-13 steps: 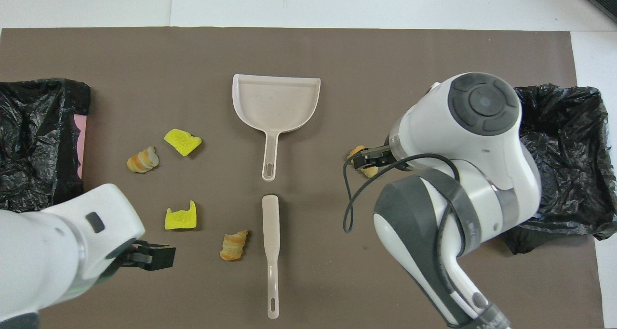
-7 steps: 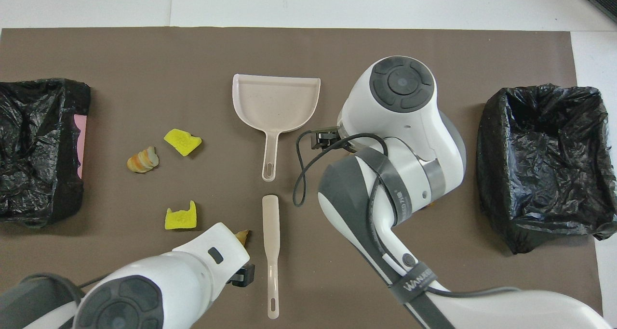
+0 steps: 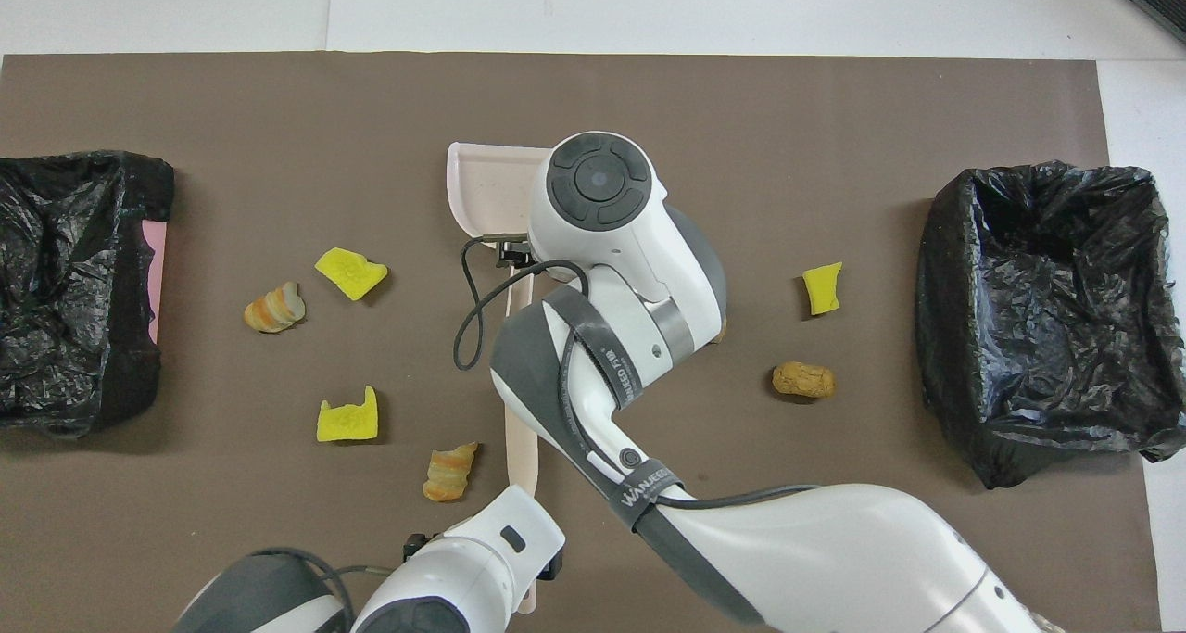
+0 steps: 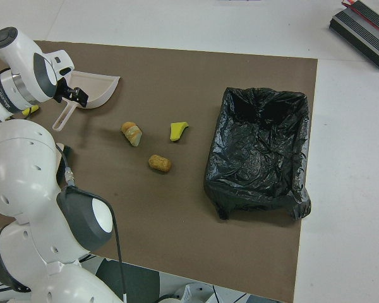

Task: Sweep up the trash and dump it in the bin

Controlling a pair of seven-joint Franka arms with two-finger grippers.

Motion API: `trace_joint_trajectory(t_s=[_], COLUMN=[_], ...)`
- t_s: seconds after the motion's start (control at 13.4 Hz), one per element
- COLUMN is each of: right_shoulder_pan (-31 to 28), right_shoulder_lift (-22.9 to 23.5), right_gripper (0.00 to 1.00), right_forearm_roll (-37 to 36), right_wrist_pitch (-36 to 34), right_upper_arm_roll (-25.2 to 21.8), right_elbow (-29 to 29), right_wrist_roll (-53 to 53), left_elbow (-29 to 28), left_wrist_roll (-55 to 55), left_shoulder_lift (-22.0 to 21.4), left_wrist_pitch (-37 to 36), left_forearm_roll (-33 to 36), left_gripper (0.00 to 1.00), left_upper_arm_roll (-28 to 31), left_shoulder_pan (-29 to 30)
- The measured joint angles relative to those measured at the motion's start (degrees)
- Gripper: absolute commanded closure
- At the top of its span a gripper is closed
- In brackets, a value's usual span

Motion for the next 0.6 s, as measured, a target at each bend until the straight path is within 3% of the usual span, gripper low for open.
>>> trace_joint_trajectory(t_s=[0.3,0.37,0.45,0.52,0.6], right_shoulder_pan=[2.93,3.5,3.89,4.11,4.19], right_shoulder_lift=[3.95,4.4,4.59,4.59,4.59], right_gripper=[0.0,0.05,0.29,0.82,1.0], right_forearm_roll=[-0.85,-1.31,-1.52,-1.6,-1.86], right_wrist_pitch=[1.83,1.83,1.82,1.79,1.6], right_upper_arm_roll=[-0.14,-0.14,-0.14,-0.14,-0.14], right_elbow=[1.17,1.18,1.19,1.24,1.44], right_wrist_roll=[2.23,2.24,2.24,2.25,2.25], left_elbow=[-0.23,-0.22,-0.22,-0.22,-0.22], left_wrist_roll=[-2.9,-3.04,-3.07,-3.13,-3.15], left_shoulder_lift=[8.3,8.93,8.99,8.89,8.79], left_wrist_pitch=[5.23,5.13,4.81,4.39,4.1], left_forearm_roll=[0.0,0.0,0.0,0.0,0.0], left_gripper=[0.01,0.08,0.14,0.25,0.36], left_upper_arm_roll=[0.07,0.08,0.1,0.13,0.14], left_shoulder_pan=[-2.12,-2.17,-2.17,-2.17,-2.17])
